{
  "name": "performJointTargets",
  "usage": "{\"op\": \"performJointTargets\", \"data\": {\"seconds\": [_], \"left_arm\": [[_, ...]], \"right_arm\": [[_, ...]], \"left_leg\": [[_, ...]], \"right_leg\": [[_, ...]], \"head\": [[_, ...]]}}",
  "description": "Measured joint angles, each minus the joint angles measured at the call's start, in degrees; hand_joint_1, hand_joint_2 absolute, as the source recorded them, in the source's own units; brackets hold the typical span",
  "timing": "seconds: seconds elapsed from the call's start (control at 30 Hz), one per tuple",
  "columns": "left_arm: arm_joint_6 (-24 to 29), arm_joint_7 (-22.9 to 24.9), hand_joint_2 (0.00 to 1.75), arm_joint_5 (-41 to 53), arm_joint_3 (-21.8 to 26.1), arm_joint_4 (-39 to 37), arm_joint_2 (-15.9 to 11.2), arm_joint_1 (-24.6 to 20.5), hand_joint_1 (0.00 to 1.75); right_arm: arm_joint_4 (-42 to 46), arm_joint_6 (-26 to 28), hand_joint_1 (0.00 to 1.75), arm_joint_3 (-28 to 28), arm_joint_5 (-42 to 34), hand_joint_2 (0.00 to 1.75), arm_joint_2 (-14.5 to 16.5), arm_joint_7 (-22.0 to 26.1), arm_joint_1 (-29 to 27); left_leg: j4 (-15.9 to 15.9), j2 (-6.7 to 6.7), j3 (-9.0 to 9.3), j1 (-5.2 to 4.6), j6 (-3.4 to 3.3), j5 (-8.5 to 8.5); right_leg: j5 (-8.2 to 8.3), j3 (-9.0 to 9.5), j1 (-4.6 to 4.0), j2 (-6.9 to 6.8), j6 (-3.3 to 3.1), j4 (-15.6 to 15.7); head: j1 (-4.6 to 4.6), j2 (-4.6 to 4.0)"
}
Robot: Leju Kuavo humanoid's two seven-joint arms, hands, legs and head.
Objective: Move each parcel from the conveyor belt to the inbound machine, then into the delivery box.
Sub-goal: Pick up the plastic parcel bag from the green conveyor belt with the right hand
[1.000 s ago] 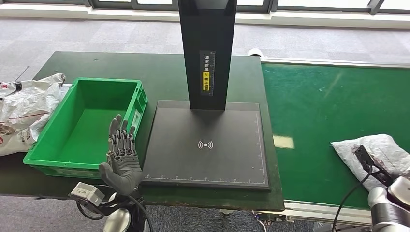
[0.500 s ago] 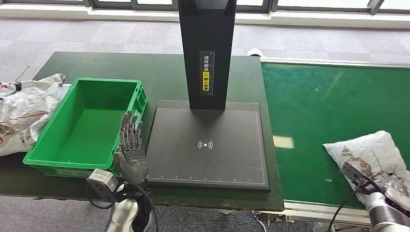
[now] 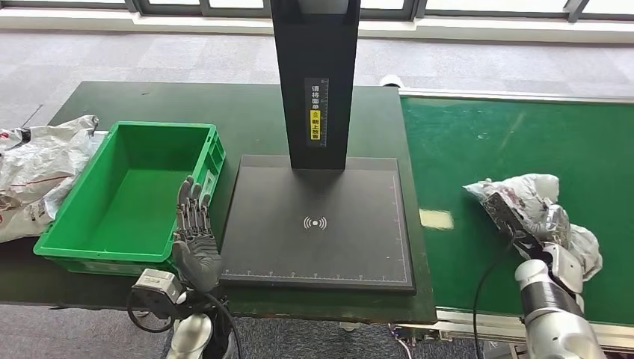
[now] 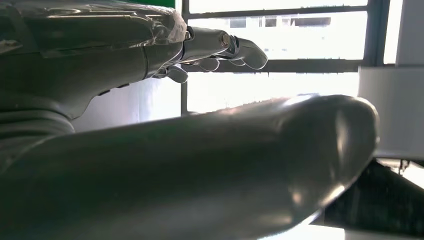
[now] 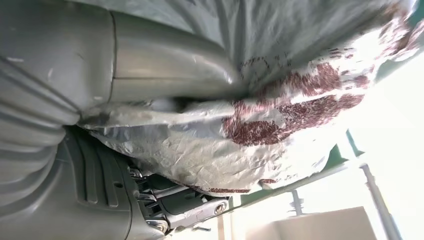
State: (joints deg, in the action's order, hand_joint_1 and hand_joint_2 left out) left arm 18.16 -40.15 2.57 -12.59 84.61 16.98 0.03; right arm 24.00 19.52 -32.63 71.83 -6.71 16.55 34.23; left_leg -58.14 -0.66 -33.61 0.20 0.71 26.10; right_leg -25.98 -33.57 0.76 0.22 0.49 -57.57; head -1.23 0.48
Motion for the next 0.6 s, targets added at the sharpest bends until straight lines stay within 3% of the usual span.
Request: {"op": "performJointTargets", "data": {"seconds": [0.13, 0.27, 0.43, 0.6], "left_arm": [[0.55, 0.0, 0.0, 0.1, 0.0, 1.01, -0.04, 1.2, 0.0], [0.61, 0.0, 0.0, 0.08, 0.0, 2.83, -0.13, 2.91, 0.0], [0.07, 0.0, 0.0, 0.1, 0.0, 4.33, -0.13, 4.15, 0.0], [-1.47, 0.0, 0.0, -0.15, 0.0, 5.24, -0.13, 4.95, 0.0]], "right_arm": [[5.52, -1.45, 1.75, 0.06, -11.37, 1.75, 3.99, 7.06, -0.43], [15.36, -3.43, 1.75, 1.92, -26.28, 1.75, 8.23, 15.9, -4.46], [25.87, -5.21, 1.75, 5.24, -33.66, 1.75, 11.66, 17.02, -9.31], [39.1, -6.39, 1.75, 10.25, -45.23, 1.75, 14.56, 21.53, -16.85]], "left_leg": [[0.02, 0.78, -0.22, 0.04, 0.07, -0.18], [0.04, 0.99, -0.32, 0.05, 0.1, -0.15], [0.03, 0.99, -0.37, 0.03, 0.05, -0.07], [0.03, 1.01, -0.38, 0.02, 0.04, -0.07]], "right_leg": [[-0.05, -0.01, -0.03, -0.74, -0.02, -0.04], [-0.18, -0.01, -0.05, -0.95, -0.05, -0.04], [-0.22, -0.04, -0.02, -0.98, -0.02, -0.02], [-0.23, -0.04, 0.0, -1.01, -0.02, -0.02]], "head": [[0.0, 0.0], [0.01, 0.0], [0.0, 0.0], [0.0, 0.0]]}}
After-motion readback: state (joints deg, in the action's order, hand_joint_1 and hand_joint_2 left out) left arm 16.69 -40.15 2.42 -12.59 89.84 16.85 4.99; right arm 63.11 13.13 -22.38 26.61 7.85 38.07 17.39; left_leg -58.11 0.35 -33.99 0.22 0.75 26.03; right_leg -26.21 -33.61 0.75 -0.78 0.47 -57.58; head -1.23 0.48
